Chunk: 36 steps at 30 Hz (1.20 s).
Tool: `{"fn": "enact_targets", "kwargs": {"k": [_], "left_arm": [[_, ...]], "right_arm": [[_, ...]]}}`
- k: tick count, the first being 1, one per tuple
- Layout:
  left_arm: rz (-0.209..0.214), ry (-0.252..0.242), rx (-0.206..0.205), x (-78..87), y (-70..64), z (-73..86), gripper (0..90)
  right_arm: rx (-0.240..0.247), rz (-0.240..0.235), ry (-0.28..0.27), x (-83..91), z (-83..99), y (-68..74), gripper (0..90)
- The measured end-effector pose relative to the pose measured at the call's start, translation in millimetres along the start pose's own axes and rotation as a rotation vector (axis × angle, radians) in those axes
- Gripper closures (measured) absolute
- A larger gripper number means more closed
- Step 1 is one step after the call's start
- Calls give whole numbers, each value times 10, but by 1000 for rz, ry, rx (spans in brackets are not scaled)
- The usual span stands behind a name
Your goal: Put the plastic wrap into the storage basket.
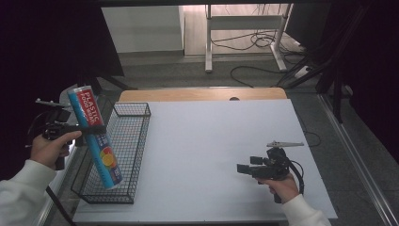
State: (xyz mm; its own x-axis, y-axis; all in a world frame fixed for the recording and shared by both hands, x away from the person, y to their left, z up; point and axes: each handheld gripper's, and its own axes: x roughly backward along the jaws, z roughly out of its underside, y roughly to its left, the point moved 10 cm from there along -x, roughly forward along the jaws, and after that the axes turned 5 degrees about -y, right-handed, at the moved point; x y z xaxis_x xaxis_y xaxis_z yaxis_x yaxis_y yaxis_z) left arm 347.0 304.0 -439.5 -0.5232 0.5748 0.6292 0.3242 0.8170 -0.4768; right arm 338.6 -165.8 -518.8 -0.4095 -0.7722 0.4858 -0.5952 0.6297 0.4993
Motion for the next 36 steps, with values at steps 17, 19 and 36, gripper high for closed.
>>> {"fn": "enact_targets", "kwargs": {"k": [17,19,36], "left_arm": [[-71,93,2,-434,215,128,319],[-72,101,6,-489,229,106,319],[-120,89,86,-903,392,-9,316]], "right_arm": [[-2,5,22,-41,34,-16,104],[-6,9,25,-43,37,-26,104],[-21,22,29,-49,61,-75,104]]}}
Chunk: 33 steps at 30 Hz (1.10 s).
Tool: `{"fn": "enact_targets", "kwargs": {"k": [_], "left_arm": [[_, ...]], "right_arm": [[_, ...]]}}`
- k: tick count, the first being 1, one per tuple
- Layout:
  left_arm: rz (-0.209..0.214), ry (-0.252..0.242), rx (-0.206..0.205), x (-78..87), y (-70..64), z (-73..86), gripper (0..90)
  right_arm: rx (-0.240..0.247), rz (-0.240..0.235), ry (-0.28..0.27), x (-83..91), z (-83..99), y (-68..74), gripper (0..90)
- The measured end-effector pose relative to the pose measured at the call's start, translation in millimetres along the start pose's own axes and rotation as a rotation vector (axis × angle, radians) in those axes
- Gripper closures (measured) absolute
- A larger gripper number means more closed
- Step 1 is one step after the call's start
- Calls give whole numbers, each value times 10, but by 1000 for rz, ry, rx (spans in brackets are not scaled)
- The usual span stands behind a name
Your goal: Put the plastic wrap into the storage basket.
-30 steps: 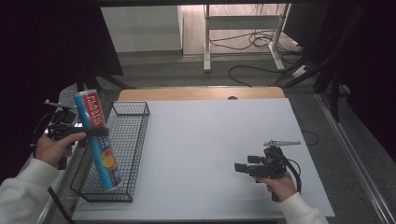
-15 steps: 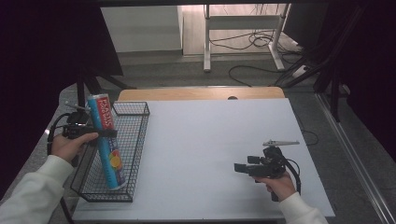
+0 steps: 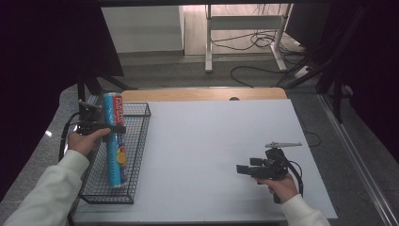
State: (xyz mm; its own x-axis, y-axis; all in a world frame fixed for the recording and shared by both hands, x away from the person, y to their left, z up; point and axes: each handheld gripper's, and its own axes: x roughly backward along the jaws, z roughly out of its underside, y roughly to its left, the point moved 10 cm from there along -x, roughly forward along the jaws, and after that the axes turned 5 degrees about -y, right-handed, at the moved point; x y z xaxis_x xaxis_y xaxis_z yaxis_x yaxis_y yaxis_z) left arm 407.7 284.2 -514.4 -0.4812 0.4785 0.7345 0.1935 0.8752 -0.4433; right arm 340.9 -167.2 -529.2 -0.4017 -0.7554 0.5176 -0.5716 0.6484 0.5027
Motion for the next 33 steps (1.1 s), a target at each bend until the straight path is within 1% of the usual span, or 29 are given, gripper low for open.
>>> {"fn": "enact_targets", "kwargs": {"k": [5,6,7,8,11,13,14,15,18,19,21,22,23,25,26,27,28,29,30,32,33], "left_arm": [[-25,13,17,-165,18,-31,316],[-25,13,17,-165,18,-31,316],[-27,27,23,-238,30,-28,315],[-29,34,31,-277,36,-22,315],[-39,65,36,-394,69,4,315],[-44,68,44,-456,81,4,315],[-44,68,44,-456,81,4,315],[-54,71,55,-507,84,5,315],[-55,75,60,-548,90,8,315],[-55,72,67,-588,103,9,315],[-53,75,72,-601,112,13,315],[-50,71,81,-618,120,14,315],[-58,71,95,-644,149,23,314],[-69,70,111,-673,183,31,313],[-69,70,111,-673,183,31,312],[-75,68,124,-695,201,36,312],[-82,78,122,-703,226,50,311],[-97,82,128,-743,259,63,307],[-97,82,128,-743,259,63,303],[-128,100,129,-811,302,98,297],[-139,111,136,-846,324,120,287]], "right_arm": [[-1,3,2,-6,3,-11,104],[-2,4,2,-6,5,-13,104],[-2,5,4,-5,7,-16,104],[-2,5,4,-4,8,-18,104],[-6,8,6,-6,14,-28,104],[-7,10,8,-7,20,-37,105],[-7,11,8,-9,22,-41,105],[-7,12,10,-9,24,-43,105],[-9,12,10,-11,26,-47,105],[-7,13,10,-10,26,-50,105],[-7,14,10,-11,28,-53,105],[-8,14,10,-11,30,-53,105],[-9,13,11,-12,32,-53,105],[-9,14,13,-16,35,-52,105],[-9,14,13,-16,35,-52,105],[-8,13,14,-19,37,-52,105],[-6,13,14,-24,38,-51,105],[-7,12,17,-28,43,-50,104],[-7,12,17,-28,43,-50,104],[-8,12,19,-31,47,-53,104],[-9,13,20,-32,49,-54,105]]}}
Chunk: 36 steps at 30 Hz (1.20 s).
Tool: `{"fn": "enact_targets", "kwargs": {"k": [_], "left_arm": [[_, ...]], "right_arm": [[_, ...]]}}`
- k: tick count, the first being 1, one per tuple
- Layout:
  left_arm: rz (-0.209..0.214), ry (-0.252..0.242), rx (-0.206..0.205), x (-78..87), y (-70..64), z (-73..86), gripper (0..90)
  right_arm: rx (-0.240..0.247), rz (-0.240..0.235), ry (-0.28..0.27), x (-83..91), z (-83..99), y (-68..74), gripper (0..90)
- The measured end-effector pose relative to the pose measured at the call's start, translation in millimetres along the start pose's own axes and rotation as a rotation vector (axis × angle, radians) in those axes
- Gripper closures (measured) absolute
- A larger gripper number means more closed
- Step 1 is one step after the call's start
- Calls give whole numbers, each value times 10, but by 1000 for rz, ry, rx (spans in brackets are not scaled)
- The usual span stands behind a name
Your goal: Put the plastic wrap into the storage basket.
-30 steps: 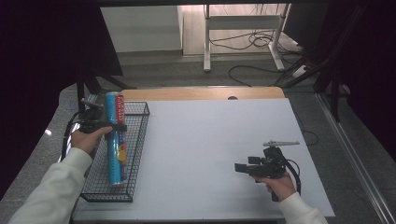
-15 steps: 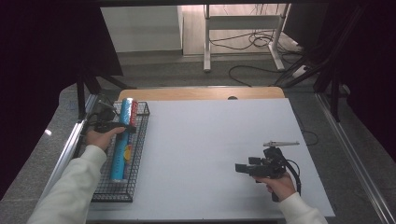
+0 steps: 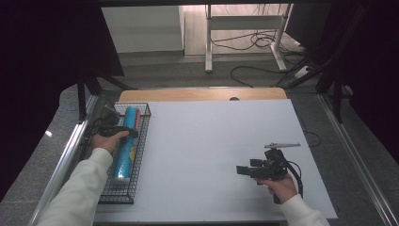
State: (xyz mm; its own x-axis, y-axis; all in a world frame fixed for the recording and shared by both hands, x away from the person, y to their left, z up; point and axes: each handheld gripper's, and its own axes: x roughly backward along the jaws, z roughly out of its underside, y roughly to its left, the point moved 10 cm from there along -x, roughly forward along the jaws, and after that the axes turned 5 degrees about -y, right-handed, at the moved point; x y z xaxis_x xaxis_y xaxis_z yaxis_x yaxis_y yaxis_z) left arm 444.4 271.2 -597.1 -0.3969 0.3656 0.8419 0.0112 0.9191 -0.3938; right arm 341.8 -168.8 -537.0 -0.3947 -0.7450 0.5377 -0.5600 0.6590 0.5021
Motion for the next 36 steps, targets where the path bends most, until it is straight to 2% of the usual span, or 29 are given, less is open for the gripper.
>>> {"fn": "enact_targets", "kwargs": {"k": [4,8,10,11,15,16,17,19,21,22,23,24,25,26,31,32,33,34,35,36], "left_arm": [[7,-4,-9,3,-10,-1,284],[20,-20,-29,64,-96,10,191],[14,-61,-59,162,-154,-9,162],[14,-61,-59,162,-154,-9,159],[58,-138,-84,380,-284,-50,157],[85,-169,-101,501,-365,-41,160],[85,-169,-101,501,-365,-41,160],[108,-202,-126,623,-447,-15,166],[128,-234,-162,751,-533,28,169],[167,-255,-195,864,-645,96,175],[167,-255,-195,864,-645,96,177],[183,-261,-215,911,-707,141,177],[207,-281,-256,997,-831,235,179],[207,-281,-256,997,-831,235,182],[283,-302,-364,1096,-1152,547,189],[282,-307,-384,1095,-1191,607,194],[263,-310,-438,1078,-1266,718,195],[263,-310,-438,1078,-1266,718,196],[270,-312,-462,1070,-1326,784,197],[282,-308,-515,1045,-1451,915,197]], "right_arm": [[1,0,1,-2,3,-2,104],[3,-1,2,-6,5,1,105],[2,-3,1,-11,3,3,105],[2,-3,1,-11,3,3,105],[2,-7,1,-14,-1,8,105],[3,-9,2,-10,3,13,105],[3,-9,2,-10,3,13,105],[7,-14,-1,6,-4,26,105],[7,-15,-4,12,-9,28,105],[13,-16,-10,24,-15,31,105],[13,-16,-10,24,-15,31,105],[16,-15,-11,27,-18,31,105],[32,-13,-14,29,-30,38,105],[44,-9,-15,28,-35,40,105],[87,-2,-20,31,-49,54,105],[105,-3,-26,46,-55,53,104],[112,-4,-29,52,-58,52,105],[112,-4,-29,52,-58,52,105],[131,5,-38,81,-65,41,105],[140,10,-47,96,-69,30,105]]}}
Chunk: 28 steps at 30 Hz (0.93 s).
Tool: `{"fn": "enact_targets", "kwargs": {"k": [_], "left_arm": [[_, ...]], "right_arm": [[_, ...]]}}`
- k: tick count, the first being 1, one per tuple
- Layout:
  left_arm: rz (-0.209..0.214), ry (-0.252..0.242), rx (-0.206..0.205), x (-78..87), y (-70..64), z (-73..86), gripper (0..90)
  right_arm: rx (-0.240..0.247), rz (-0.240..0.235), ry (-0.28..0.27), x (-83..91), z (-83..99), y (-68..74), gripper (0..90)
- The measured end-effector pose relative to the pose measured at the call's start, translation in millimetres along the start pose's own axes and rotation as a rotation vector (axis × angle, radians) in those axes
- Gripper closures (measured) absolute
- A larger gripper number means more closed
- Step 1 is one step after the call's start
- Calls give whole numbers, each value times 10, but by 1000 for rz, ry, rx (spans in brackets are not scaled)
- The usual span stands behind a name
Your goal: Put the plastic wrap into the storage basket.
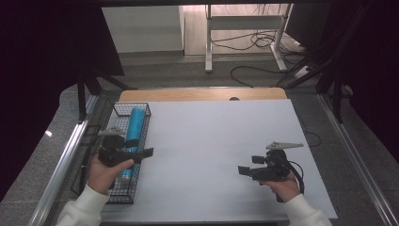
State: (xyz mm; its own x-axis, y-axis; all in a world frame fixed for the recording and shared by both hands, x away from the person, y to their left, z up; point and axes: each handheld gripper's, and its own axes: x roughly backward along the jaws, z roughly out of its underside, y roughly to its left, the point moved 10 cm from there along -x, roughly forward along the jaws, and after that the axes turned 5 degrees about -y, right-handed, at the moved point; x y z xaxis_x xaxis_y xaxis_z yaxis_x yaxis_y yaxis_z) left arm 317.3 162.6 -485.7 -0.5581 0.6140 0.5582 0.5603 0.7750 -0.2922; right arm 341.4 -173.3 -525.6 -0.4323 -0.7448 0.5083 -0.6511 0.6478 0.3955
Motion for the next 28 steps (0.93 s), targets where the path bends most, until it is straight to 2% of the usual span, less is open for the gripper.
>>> {"fn": "enact_targets", "kwargs": {"k": [1,2,3,4,5,8,10,11,14,20,22,28], "left_arm": [[0,0,0,0,0,0,197],[7,7,-52,-37,-155,59,199],[7,7,-52,-37,-155,59,198],[20,20,-89,-84,-302,131,197],[20,20,-89,-84,-302,131,198],[52,39,-101,-196,-487,263,198],[44,55,-123,-259,-528,335,200],[29,83,-154,-311,-528,401,201],[9,86,-165,-337,-502,427,201],[-14,51,-136,-309,-432,421,207],[-20,38,-132,-295,-418,409,207],[-34,48,-148,-309,-409,444,207]], "right_arm": [[0,0,0,0,0,0,105],[12,13,-9,41,5,-31,105],[12,13,-9,41,5,-31,105],[10,21,-16,71,14,-55,107],[10,21,-16,71,14,-55,107],[30,35,-19,126,48,-94,110],[55,52,-17,169,86,-122,111],[62,53,-16,177,95,-125,112],[70,54,-15,181,105,-122,113],[119,50,-27,161,93,-80,113],[140,55,-48,163,77,-67,113],[164,66,-65,175,62,-67,113]]}}
